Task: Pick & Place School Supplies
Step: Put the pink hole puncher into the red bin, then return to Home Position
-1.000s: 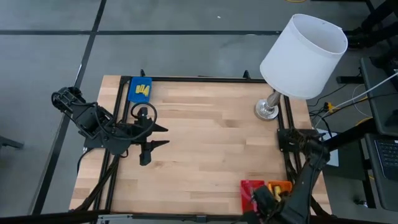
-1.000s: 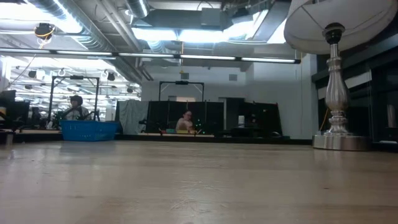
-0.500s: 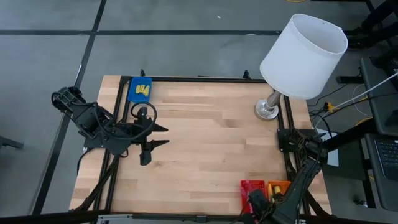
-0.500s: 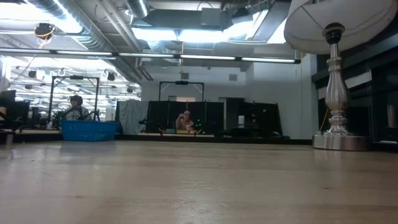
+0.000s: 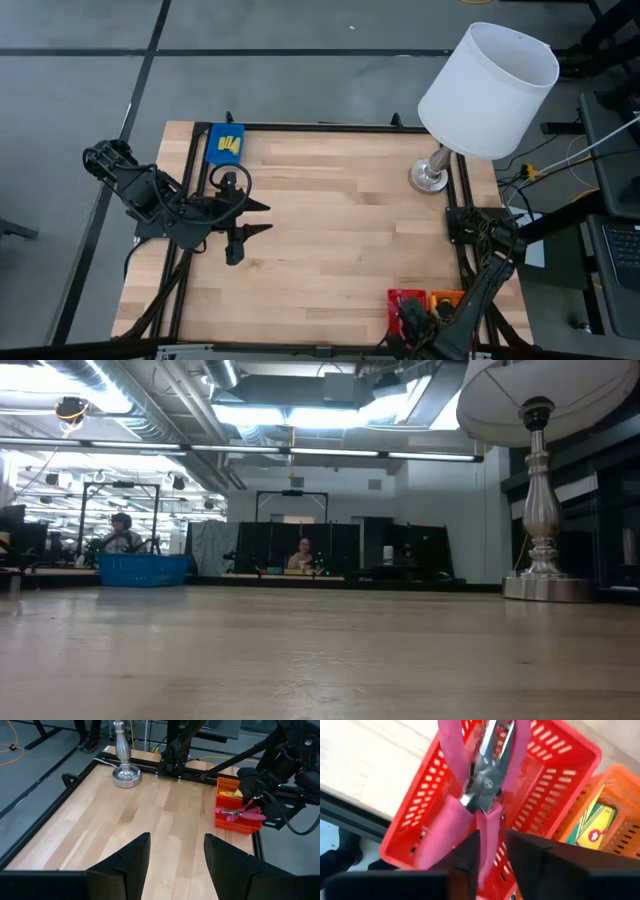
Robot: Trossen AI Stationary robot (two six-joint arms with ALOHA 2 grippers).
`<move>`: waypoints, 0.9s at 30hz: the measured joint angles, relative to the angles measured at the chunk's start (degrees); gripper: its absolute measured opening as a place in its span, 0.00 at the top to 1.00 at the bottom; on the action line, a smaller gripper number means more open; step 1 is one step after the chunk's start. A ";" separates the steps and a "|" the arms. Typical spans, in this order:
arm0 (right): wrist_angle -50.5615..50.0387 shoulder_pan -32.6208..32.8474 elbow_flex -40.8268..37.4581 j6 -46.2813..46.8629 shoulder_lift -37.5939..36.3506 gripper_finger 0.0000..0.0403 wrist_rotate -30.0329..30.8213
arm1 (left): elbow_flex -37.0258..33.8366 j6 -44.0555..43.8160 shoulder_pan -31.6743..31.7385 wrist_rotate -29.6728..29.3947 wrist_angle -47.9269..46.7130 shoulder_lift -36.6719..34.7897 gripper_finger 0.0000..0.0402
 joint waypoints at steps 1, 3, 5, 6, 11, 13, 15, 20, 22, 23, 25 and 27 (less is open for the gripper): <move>-0.06 -0.03 0.00 -0.11 0.00 0.75 0.39 | 0.00 0.00 0.00 -0.07 0.00 0.00 0.55; -0.11 -0.04 0.00 -0.14 0.00 0.67 0.87 | 0.00 0.00 0.00 -0.27 0.00 0.00 0.55; -0.57 -0.03 0.00 -0.14 -0.02 0.61 1.16 | 0.00 0.59 0.00 -0.72 0.01 0.00 0.55; -0.79 -0.04 0.00 -0.16 -0.02 0.58 1.27 | 0.00 1.06 0.00 -1.21 0.00 0.00 0.55; -6.08 -0.18 2.85 -0.25 -0.86 0.48 9.31 | 0.00 3.17 -0.29 -5.53 -0.02 -0.17 0.55; -9.34 -0.58 5.16 -1.02 -1.58 0.47 15.77 | -0.02 3.97 -0.47 -6.54 -0.07 -0.69 0.55; -12.67 -0.89 7.60 -1.43 -2.57 0.47 25.50 | -0.02 4.37 -0.50 -6.62 -0.76 -1.60 0.55; -13.28 -2.28 9.57 -3.21 -7.08 0.50 47.47 | -0.02 -1.90 -1.98 -5.79 -11.58 -6.10 0.55; -13.12 -3.23 9.57 -5.47 -8.55 0.51 50.86 | -0.05 -6.66 -4.20 -6.15 -17.04 -8.36 0.55; -13.05 -3.71 9.55 -7.17 -9.20 0.52 52.32 | -0.44 -8.52 -5.62 -7.01 -18.39 -9.46 0.55; -13.12 -4.59 9.55 -9.25 -10.89 0.52 55.24 | -3.09 -10.37 -8.32 -9.86 -18.52 -12.66 0.55; -13.16 -5.05 9.55 -11.44 -12.14 0.52 58.45 | -8.22 -11.98 -10.56 -12.48 -16.73 -16.63 0.55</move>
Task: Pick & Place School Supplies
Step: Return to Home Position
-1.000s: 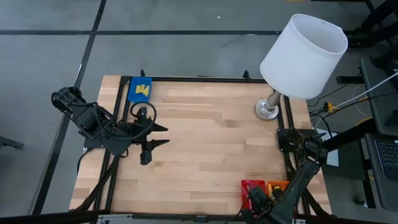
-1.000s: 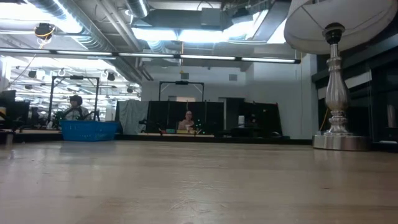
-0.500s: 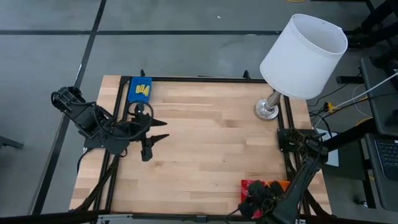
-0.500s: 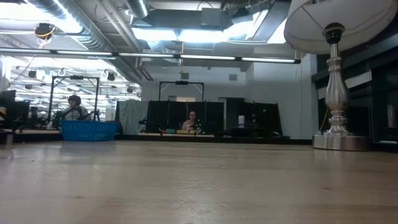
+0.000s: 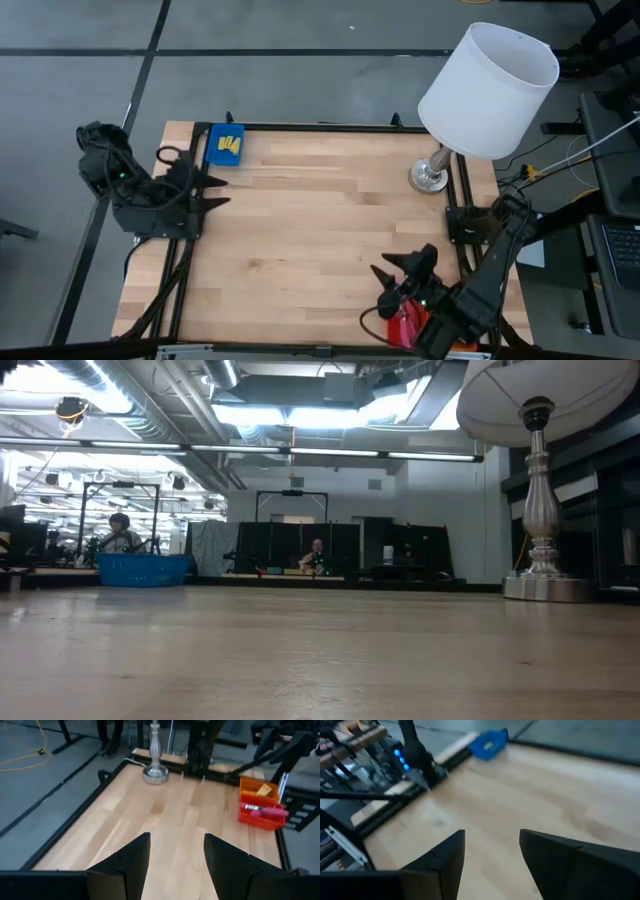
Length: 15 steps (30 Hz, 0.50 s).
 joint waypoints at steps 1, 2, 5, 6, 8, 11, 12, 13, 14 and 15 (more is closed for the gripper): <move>0.02 -0.21 0.00 -0.84 -0.36 0.52 1.16 | -3.34 -0.47 -0.77 -0.87 1.88 -2.36 0.55; 0.03 -0.38 0.00 -1.42 -0.59 0.52 1.99 | -7.32 -0.25 -1.03 -1.44 4.26 -5.06 0.55; 0.04 -0.86 0.00 -2.18 -1.50 0.52 3.61 | -20.99 6.53 0.90 -2.26 19.27 -13.43 0.55; 0.04 -1.03 0.00 -2.24 -1.79 0.52 3.80 | -25.36 10.06 2.54 -1.16 25.49 -16.19 0.55; 0.04 -1.31 0.00 -2.48 -2.21 0.53 3.73 | -33.60 16.37 6.63 3.09 37.69 -21.70 0.55; 0.04 -1.77 0.00 -3.48 -3.18 0.53 3.31 | -43.11 22.71 13.46 10.66 50.18 -28.76 0.55; 0.04 -1.96 0.00 -3.47 -3.57 0.53 3.14 | -45.50 24.23 15.77 13.01 52.34 -30.67 0.55; 0.04 -2.15 0.00 -3.48 -3.89 0.53 2.87 | -47.65 25.43 17.94 15.30 54.10 -32.42 0.55; 0.04 -2.37 0.00 -3.49 -4.14 0.53 2.68 | -49.49 26.38 20.21 17.64 55.11 -33.75 0.55; 0.04 -2.62 0.00 -3.47 -4.28 0.53 2.44 | -51.08 26.80 22.48 20.07 55.07 -34.96 0.55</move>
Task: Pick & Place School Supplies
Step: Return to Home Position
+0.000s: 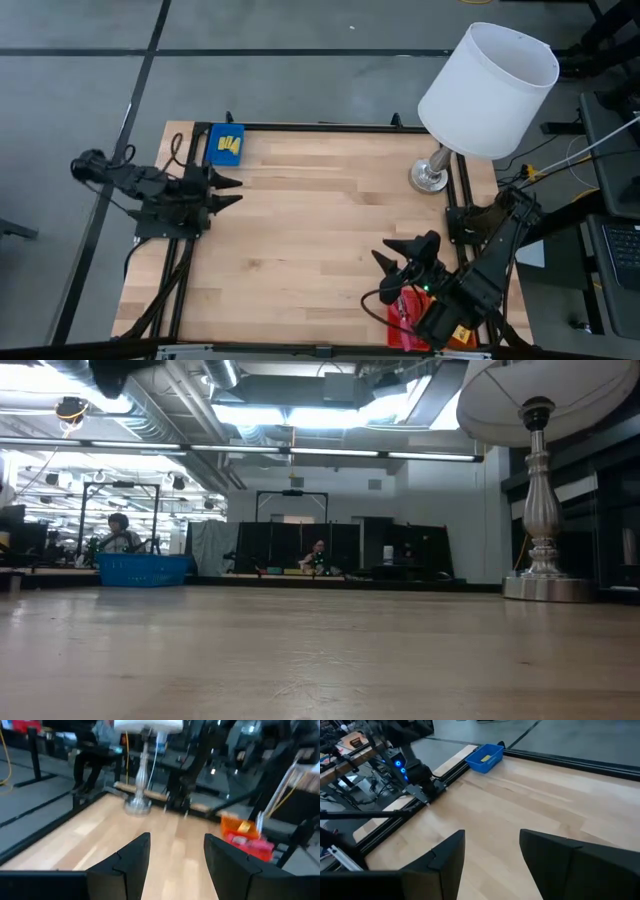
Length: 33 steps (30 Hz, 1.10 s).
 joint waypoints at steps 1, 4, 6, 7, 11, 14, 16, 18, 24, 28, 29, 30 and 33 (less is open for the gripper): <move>0.00 -0.18 0.00 0.09 -0.15 0.53 -0.03 | -1.36 0.29 2.05 2.11 -0.44 -1.22 0.55; 0.01 -0.39 0.00 1.31 -0.34 0.53 -0.08 | -4.69 1.92 7.23 8.55 0.09 -4.98 0.55; 0.07 -0.48 0.00 2.38 -0.34 0.53 -0.28 | -7.03 3.76 10.20 11.85 1.61 -6.97 0.55; 0.19 -0.48 0.00 3.00 -0.34 0.53 -0.27 | -8.21 4.50 11.63 13.27 1.70 -8.02 0.55; 0.44 -0.50 -0.02 5.17 -0.34 0.53 0.25 | -13.46 5.22 17.24 18.98 3.81 -12.49 0.55; 0.44 -0.49 -0.02 6.45 -0.34 0.53 0.27 | -17.77 4.72 20.77 22.81 4.05 -16.44 0.55; 0.44 -0.50 -0.02 7.57 -0.34 0.53 0.25 | -19.97 4.05 22.68 25.01 4.04 -19.28 0.55; 0.45 -0.50 -0.02 8.60 -0.34 0.53 0.25 | -21.45 3.86 24.01 26.48 3.72 -21.82 0.55; 0.06 -0.93 -0.02 9.02 -0.34 0.53 -1.72 | -23.53 8.60 26.00 26.58 5.98 -21.86 0.55; 0.01 -2.26 -0.02 8.58 -0.34 0.53 -2.22 | -27.27 8.26 26.85 28.70 8.38 -21.85 0.55; 0.05 -2.63 -0.02 8.62 -0.34 0.53 -2.45 | -28.81 7.47 26.88 29.88 10.65 -21.85 0.55; 0.09 -2.89 -0.02 8.75 -0.34 0.53 -2.82 | -30.40 6.54 26.89 30.92 12.28 -21.90 0.55; 0.79 -3.17 -0.02 8.83 -0.34 0.53 -4.55 | -32.55 6.17 26.87 32.31 18.34 -21.36 0.55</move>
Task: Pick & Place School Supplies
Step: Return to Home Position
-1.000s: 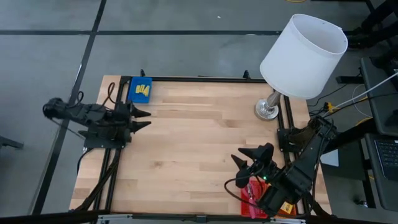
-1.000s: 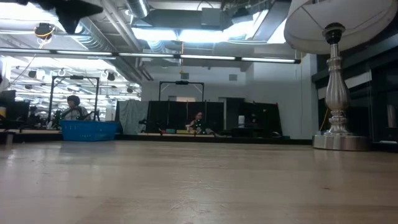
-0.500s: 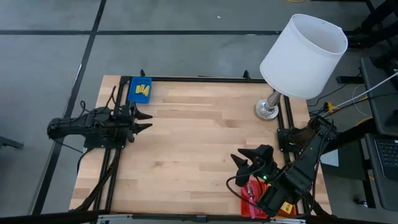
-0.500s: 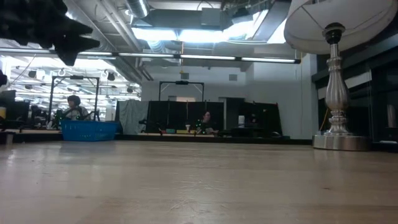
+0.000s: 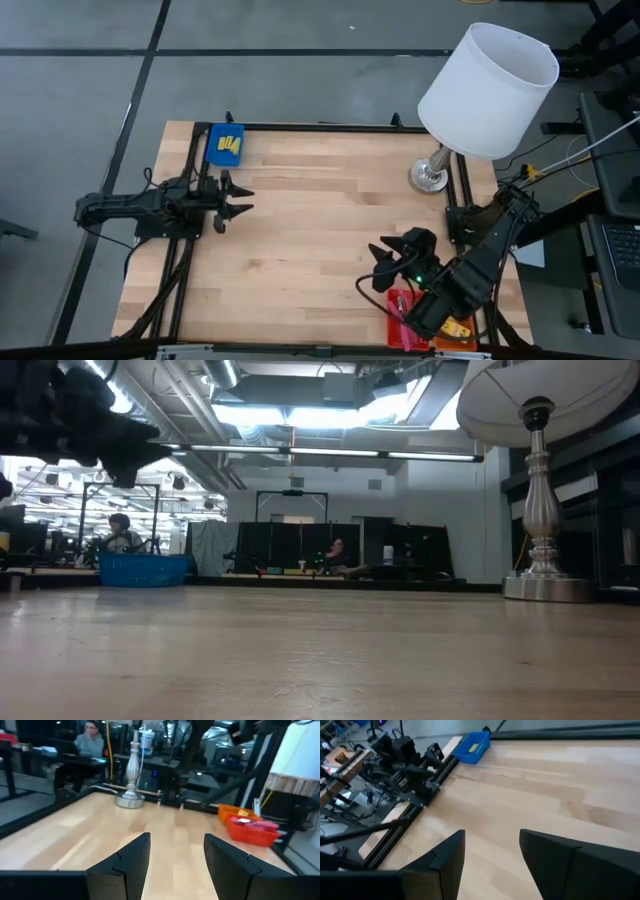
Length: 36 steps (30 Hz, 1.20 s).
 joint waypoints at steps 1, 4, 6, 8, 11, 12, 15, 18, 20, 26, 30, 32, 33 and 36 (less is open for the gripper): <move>0.12 0.02 0.00 0.00 0.00 0.53 -0.59 | -0.44 0.54 0.00 -0.72 0.97 0.44 0.55; 0.13 0.04 0.00 -0.11 0.00 0.53 -1.02 | -0.80 4.08 0.02 -2.70 1.94 0.48 0.55; 0.19 -0.11 0.00 -1.40 0.00 0.53 -1.04 | -0.80 3.91 0.00 -2.62 1.74 1.32 0.55; 0.17 -0.15 0.00 -2.39 0.02 0.52 -1.25 | -0.80 -0.05 -0.11 -1.09 1.56 1.33 0.55; 0.86 -0.62 0.00 -5.50 0.15 0.52 -1.74 | -0.80 -7.26 -0.20 1.78 1.68 1.33 0.55; 1.09 -0.95 0.00 -7.12 0.23 0.52 -1.88 | -0.80 -9.24 -0.21 2.22 2.16 1.29 0.55; 1.82 -2.77 -0.11 -13.90 0.59 0.52 -2.13 | -0.80 -12.49 -0.20 2.06 1.93 1.33 0.55; 5.71 -5.94 -2.34 -23.64 1.24 0.52 -3.71 | -0.80 -13.49 -0.20 1.99 2.03 1.33 0.55; 12.87 -8.98 -6.20 -31.38 1.32 0.52 -5.05 | -0.80 -13.49 -0.20 1.99 2.07 1.33 0.55; 58.06 -18.78 -25.60 -66.04 1.38 0.53 -17.01 | -0.80 -13.51 -0.20 1.90 2.05 1.33 0.55; 93.60 -25.69 -36.68 -87.07 1.47 0.57 -30.65 | -0.80 -13.51 -0.20 1.83 2.04 1.33 0.55; 101.93 -29.48 -39.35 -92.16 0.80 0.59 -36.97 | -0.80 -13.51 -0.20 1.83 2.04 1.33 0.55; 104.19 -31.36 -40.00 -94.68 0.29 0.60 -39.87 | -0.80 -13.51 -0.20 1.83 2.05 1.33 0.55; 107.98 -36.54 -40.28 -102.75 -2.48 0.63 -48.42 | -0.80 -13.51 -0.20 1.83 2.05 1.33 0.55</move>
